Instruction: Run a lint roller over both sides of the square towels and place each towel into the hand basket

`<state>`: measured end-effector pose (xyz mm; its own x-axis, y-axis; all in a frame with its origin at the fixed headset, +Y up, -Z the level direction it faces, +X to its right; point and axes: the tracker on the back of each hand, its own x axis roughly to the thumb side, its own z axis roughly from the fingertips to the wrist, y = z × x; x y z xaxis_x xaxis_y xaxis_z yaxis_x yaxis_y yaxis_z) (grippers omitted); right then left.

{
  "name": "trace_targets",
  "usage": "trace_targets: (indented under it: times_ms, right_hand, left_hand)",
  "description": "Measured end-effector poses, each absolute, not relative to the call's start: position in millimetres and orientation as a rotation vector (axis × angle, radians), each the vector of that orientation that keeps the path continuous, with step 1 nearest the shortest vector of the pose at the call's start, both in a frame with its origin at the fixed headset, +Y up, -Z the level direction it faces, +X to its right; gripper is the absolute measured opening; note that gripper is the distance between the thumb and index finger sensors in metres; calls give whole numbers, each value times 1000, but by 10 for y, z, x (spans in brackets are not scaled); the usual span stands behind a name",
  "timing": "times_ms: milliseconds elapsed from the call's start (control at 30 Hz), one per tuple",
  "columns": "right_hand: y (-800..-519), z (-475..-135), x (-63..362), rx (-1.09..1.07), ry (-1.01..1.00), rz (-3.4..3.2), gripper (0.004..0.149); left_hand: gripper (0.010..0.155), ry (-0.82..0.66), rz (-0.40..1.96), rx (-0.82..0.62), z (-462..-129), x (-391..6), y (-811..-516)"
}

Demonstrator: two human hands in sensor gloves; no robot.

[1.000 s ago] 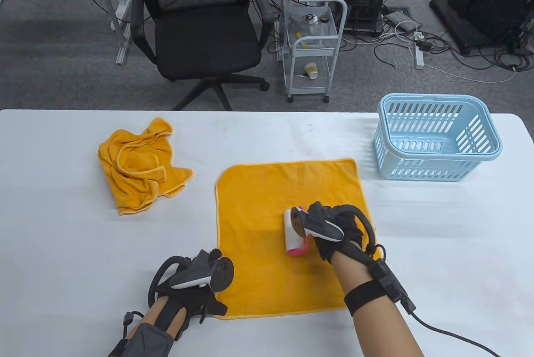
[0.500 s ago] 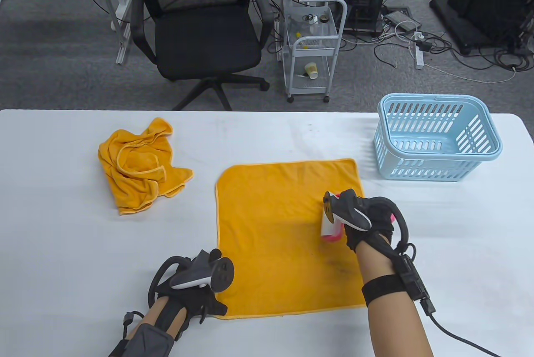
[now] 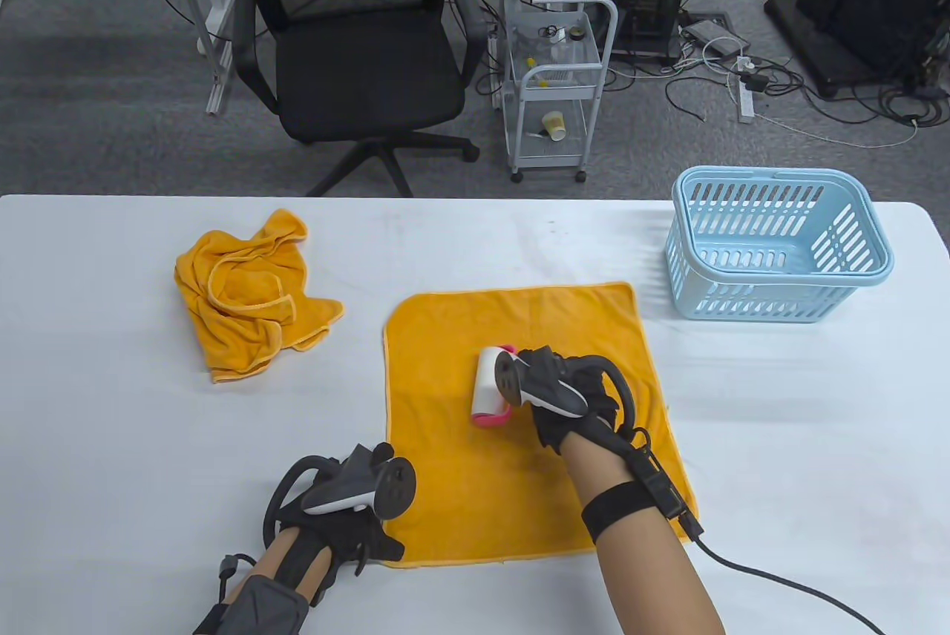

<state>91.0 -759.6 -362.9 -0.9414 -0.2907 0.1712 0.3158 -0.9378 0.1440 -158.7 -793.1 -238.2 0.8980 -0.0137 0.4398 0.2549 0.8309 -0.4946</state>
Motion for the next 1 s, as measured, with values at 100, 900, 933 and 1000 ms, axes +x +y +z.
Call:
trace_targets:
  times_ms: [100, 900, 933, 1000]
  right_hand:
    - [-7532, -3656, 1224, -88, -292, -2705, 67]
    - [-7497, -3366, 458, -468, -292, -2850, 64]
    - [-7527, -3361, 442, -469, -297, -2832, 64]
    - [-7574, -3374, 487, -446, -297, -2787, 64]
  left_hand:
    - [100, -438, -147, -576, -2383, -1588, -7931]
    - [99, -438, -143, -578, -2383, -1589, -7933]
    - [99, -438, -142, -578, -2383, -1590, -7933]
    - [99, -438, -142, -578, -2383, -1590, -7933]
